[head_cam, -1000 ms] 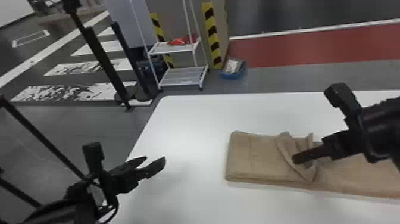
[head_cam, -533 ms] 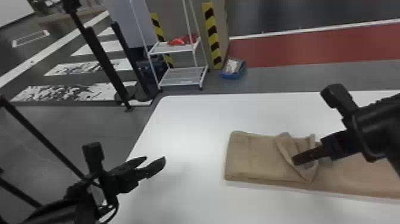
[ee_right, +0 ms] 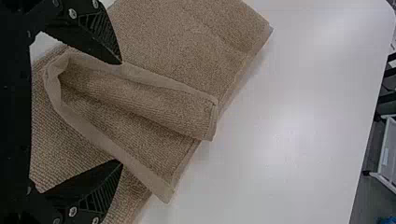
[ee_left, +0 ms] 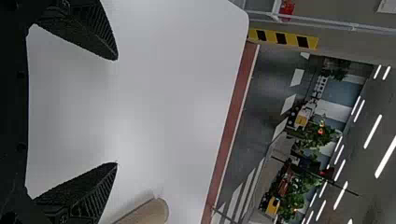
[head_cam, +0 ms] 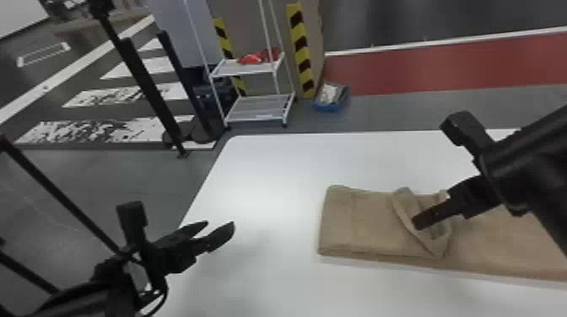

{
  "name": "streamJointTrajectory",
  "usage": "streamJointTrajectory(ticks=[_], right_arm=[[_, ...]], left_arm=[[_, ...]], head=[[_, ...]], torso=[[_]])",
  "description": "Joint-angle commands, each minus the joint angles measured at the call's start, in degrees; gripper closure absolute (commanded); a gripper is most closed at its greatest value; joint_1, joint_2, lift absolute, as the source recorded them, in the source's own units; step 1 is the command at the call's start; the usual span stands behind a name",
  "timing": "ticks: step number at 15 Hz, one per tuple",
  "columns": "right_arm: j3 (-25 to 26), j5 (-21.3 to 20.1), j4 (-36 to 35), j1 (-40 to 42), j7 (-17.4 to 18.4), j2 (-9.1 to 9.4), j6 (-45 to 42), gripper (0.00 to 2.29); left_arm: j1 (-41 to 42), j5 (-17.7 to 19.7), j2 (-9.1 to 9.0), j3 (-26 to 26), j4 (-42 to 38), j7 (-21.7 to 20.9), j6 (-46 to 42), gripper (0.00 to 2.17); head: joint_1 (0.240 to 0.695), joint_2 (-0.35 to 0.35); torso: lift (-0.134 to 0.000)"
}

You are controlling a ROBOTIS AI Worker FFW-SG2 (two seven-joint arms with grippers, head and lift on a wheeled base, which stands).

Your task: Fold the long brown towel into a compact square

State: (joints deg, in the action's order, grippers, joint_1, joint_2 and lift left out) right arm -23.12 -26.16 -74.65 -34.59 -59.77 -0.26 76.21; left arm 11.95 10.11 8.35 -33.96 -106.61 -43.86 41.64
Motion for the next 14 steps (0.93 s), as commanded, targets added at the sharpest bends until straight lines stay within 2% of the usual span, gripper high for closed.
streamJointTrajectory(ticks=[1, 9, 14], right_arm=[[-2.02, -0.30, 0.82, -0.74, -0.35, 0.32, 0.04, 0.15], [-4.56, 0.58, 1.79, -0.65, -0.70, 0.32, -0.13, 0.12], [-5.27, -0.03, 2.40, -0.92, -0.70, 0.32, -0.48, 0.19]], left_arm=[[0.00, 0.00, -0.08, -0.05, 0.00, 0.00, -0.01, 0.08], [0.00, 0.00, -0.08, -0.05, -0.09, 0.00, 0.16, 0.08], [0.26, -0.09, -0.17, -0.05, -0.09, 0.00, -0.01, 0.08]], head=[[0.695, 0.350], [0.695, 0.350], [0.695, 0.350]], torso=[[-0.124], [-0.124], [-0.124]])
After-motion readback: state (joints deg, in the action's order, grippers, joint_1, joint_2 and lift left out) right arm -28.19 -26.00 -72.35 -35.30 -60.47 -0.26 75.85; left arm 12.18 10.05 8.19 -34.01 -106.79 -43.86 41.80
